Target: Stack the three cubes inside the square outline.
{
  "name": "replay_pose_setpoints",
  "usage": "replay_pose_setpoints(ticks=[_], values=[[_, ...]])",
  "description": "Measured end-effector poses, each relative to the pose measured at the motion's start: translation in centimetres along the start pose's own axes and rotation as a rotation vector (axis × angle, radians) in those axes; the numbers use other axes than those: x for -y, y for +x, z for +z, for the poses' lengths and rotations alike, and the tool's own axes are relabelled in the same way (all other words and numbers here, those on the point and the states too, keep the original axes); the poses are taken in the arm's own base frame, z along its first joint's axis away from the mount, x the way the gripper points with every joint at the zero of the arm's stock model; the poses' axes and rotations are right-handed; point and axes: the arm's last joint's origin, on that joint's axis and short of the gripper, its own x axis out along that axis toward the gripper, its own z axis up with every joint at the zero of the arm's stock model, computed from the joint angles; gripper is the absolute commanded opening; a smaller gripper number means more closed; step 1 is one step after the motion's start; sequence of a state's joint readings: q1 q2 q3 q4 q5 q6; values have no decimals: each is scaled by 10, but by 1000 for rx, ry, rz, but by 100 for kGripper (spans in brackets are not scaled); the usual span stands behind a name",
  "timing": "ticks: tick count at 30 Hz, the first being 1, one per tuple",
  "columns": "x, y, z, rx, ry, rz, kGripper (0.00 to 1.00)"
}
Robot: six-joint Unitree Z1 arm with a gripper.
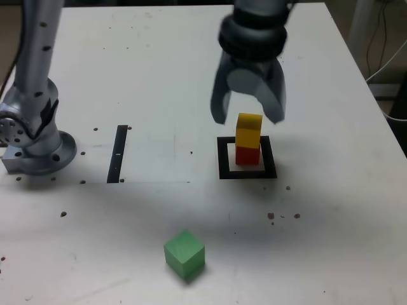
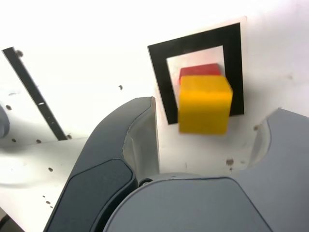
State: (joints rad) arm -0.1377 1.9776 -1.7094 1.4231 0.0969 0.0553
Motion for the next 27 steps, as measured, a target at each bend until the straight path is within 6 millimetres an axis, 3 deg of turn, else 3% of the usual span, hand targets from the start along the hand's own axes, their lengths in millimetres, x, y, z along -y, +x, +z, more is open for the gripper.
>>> replay_pose_setpoints(ticks=[4, 11, 16, 23, 27], values=[[20, -12, -18, 25, -35, 15, 99], [73, 7, -39, -81, -111, -17, 99], [113, 9, -56, -58, -149, -20, 99], [151, 5, -68, 39, -262, -62, 99], [160, 5, -71, 16, -370, -103, 99]])
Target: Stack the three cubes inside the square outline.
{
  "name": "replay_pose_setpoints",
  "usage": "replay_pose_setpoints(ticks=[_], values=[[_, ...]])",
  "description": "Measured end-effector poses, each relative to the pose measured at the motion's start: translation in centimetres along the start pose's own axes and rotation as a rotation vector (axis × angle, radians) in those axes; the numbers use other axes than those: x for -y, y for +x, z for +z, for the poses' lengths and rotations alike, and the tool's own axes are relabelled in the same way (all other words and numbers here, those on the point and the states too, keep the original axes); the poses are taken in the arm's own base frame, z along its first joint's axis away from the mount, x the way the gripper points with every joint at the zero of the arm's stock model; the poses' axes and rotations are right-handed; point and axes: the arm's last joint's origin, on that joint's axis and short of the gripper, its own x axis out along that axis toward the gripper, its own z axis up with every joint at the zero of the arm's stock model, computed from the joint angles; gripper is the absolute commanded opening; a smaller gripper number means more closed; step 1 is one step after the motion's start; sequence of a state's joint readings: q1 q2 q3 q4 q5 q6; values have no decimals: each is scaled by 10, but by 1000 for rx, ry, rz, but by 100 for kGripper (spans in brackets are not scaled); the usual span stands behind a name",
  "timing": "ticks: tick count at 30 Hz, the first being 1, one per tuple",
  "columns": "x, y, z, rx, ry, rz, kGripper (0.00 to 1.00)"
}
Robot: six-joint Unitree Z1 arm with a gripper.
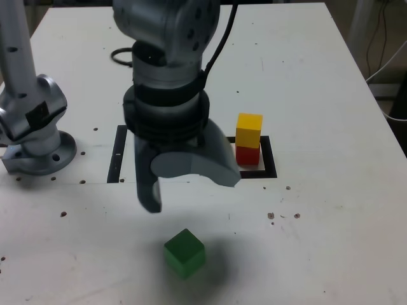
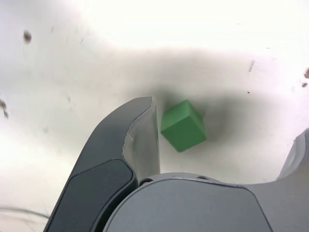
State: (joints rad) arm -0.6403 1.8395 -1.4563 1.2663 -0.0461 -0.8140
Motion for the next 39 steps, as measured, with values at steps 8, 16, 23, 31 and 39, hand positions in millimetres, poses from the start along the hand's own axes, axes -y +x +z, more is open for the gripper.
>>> replay_pose_setpoints(ticks=[8, 16, 23, 31, 39], values=[[10, 9, 0, -91, -56, -47, 99], [19, 32, 3, -130, -50, -88, 99], [21, 57, 1, -132, -38, -112, 99], [22, 69, 4, -105, -35, -126, 97], [31, 80, 12, -117, -37, -111, 83]])
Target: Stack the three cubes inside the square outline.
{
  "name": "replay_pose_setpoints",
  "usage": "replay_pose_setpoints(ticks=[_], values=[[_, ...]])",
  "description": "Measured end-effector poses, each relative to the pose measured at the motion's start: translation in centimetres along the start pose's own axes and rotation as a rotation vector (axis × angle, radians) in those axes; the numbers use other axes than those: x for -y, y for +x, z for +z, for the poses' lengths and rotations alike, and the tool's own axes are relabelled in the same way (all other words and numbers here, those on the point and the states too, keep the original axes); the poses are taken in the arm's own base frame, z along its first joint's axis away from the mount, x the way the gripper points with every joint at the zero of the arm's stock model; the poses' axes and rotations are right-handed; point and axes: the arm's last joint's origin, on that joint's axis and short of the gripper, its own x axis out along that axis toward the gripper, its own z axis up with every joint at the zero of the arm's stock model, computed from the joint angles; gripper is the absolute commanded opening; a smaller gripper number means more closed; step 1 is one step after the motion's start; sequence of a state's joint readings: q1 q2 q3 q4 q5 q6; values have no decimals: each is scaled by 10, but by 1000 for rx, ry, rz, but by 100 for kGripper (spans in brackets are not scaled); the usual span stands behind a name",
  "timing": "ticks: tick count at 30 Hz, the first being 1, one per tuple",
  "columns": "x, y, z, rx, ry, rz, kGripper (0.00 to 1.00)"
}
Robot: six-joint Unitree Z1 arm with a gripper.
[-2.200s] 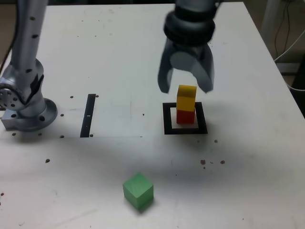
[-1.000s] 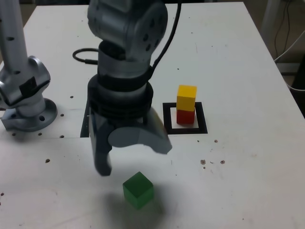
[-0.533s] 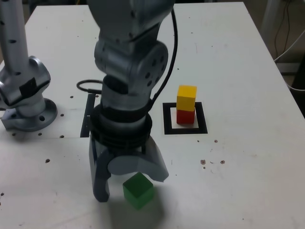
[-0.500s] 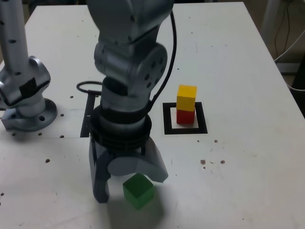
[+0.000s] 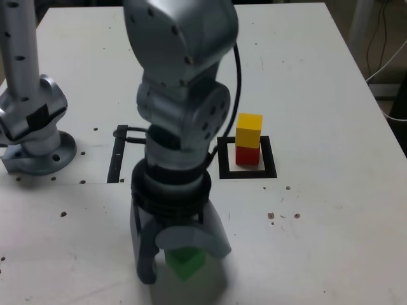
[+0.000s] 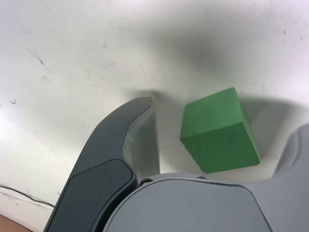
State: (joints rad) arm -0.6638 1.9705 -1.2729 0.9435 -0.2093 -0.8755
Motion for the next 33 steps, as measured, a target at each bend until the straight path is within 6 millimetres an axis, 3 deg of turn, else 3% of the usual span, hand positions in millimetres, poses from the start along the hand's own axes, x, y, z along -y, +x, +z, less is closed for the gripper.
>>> replay_pose_setpoints(ticks=[9, 18, 26, 33], values=[[2, 4, 4, 10, -8, 4, 61], [2, 5, 8, 54, -10, 21, 58], [1, 4, 9, 66, -13, 28, 30], [-1, 0, 7, 75, -3, 30, 22]])
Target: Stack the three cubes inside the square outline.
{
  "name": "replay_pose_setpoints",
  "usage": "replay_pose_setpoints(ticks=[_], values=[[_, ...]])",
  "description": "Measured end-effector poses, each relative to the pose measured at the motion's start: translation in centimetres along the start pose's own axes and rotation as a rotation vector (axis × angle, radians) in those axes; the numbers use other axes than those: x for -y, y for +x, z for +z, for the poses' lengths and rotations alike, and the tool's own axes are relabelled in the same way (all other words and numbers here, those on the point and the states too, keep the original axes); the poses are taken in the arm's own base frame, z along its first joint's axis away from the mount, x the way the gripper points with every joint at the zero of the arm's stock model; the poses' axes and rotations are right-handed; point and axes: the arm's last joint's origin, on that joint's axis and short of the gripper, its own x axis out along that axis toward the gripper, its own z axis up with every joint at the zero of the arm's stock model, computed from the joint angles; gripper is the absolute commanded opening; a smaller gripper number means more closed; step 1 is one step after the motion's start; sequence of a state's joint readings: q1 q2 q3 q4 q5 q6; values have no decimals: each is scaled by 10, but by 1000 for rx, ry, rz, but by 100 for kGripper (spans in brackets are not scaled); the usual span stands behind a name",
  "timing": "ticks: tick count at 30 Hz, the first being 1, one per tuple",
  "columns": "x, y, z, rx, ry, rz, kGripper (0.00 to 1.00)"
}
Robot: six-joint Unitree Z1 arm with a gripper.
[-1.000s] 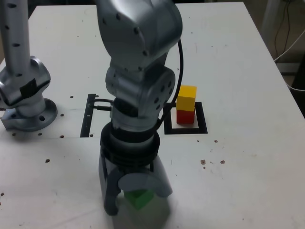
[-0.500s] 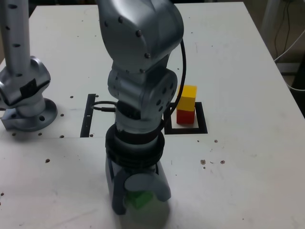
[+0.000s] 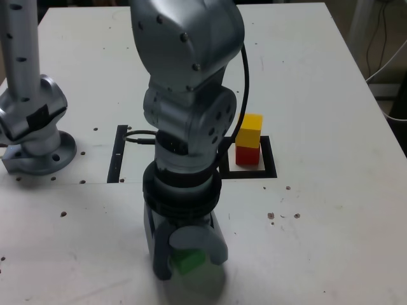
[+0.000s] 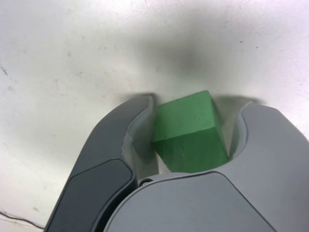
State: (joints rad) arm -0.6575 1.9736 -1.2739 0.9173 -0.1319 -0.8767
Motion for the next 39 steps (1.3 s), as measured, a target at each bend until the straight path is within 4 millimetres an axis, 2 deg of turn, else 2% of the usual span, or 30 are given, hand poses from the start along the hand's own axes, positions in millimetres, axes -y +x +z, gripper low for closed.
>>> replay_pose_setpoints(ticks=[4, 10, 16, 21, 22, 24, 28, 30, 32, 35, 39], values=[[-4, -7, 1, -3, 31, 3, 22], [-16, -38, 11, -46, 102, 28, 22], [-33, -84, 18, -4, 167, 56, 22], [-56, -119, 21, 26, 207, 73, 23], [-60, -123, 20, 30, 211, 74, 26], [-65, -127, 18, 36, 219, 78, 39], [-66, -127, 17, 31, 252, 89, 81], [-67, -124, 16, 19, 262, 94, 94], [-69, -119, 13, -4, 269, 96, 99], [-69, -112, 9, -25, 290, 91, 100], [-53, -104, 1, 6, 344, 68, 100]])
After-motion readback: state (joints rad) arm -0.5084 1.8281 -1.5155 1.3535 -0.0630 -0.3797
